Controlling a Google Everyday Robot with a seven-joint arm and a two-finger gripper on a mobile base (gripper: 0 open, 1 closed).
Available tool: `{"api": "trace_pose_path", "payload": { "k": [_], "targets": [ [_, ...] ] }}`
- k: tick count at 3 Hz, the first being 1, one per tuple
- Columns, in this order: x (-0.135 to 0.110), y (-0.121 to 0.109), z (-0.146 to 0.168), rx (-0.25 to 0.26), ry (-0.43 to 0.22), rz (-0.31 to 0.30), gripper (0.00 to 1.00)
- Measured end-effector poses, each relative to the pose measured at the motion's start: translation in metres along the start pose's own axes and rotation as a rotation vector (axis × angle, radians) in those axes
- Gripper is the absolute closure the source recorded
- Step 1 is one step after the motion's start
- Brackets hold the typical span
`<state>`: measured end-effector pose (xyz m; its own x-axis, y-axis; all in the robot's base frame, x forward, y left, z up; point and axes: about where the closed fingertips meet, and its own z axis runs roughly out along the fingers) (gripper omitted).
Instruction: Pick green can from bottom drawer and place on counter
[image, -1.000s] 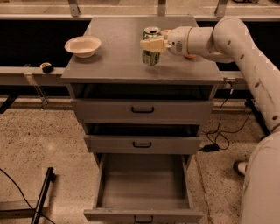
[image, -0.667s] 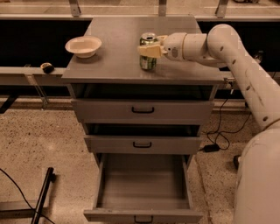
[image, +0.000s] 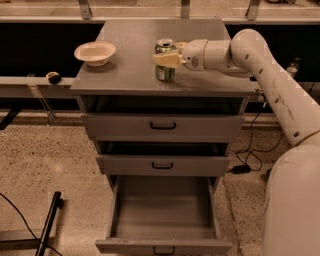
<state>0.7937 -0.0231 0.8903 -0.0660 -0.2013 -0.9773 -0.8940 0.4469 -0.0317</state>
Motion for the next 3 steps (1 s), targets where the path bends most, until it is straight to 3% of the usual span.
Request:
{"api": "trace_pose_path", "payload": {
  "k": [1,2,3],
  "targets": [
    [-0.004,0.001,-0.002,-0.003,0.001,-0.006,0.05],
    [-0.023,0.007,-0.01,-0.02,0.005,-0.035,0.0],
    [-0.055,0.016,-0.046,0.023,0.028,-0.127,0.0]
  ]
}}
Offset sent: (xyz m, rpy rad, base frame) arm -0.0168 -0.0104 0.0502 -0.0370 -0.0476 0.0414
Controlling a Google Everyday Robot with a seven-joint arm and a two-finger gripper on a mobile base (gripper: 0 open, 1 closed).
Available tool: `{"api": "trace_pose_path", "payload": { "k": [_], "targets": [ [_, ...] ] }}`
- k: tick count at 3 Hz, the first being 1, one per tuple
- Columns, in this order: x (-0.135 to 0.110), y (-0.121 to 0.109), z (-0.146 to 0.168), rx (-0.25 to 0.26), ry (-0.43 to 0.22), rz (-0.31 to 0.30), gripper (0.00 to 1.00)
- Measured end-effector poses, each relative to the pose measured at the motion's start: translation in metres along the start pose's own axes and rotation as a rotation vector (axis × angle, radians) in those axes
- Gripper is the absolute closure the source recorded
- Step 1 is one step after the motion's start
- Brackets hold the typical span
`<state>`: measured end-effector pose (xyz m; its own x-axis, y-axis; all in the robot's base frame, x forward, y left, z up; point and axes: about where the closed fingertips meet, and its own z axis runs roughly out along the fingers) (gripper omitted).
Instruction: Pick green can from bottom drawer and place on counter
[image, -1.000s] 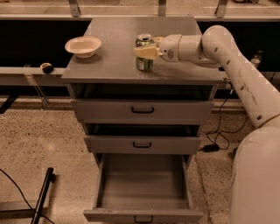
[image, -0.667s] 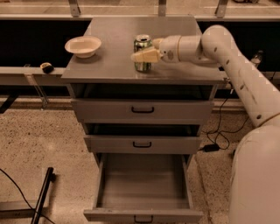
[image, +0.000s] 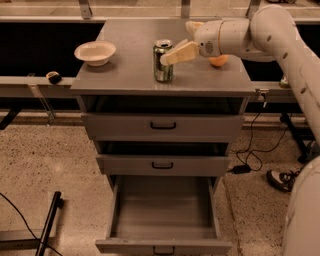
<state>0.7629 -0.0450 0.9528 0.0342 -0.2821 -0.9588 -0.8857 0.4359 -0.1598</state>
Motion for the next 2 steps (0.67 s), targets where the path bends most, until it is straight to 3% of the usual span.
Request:
{"api": "trace_pose_path", "payload": {
  "k": [1,2],
  "targets": [
    [-0.017,0.004,-0.05,0.033,-0.019,-0.054,0.0],
    [-0.015,0.001,-0.063,0.048,-0.019,-0.059,0.0]
  ]
}}
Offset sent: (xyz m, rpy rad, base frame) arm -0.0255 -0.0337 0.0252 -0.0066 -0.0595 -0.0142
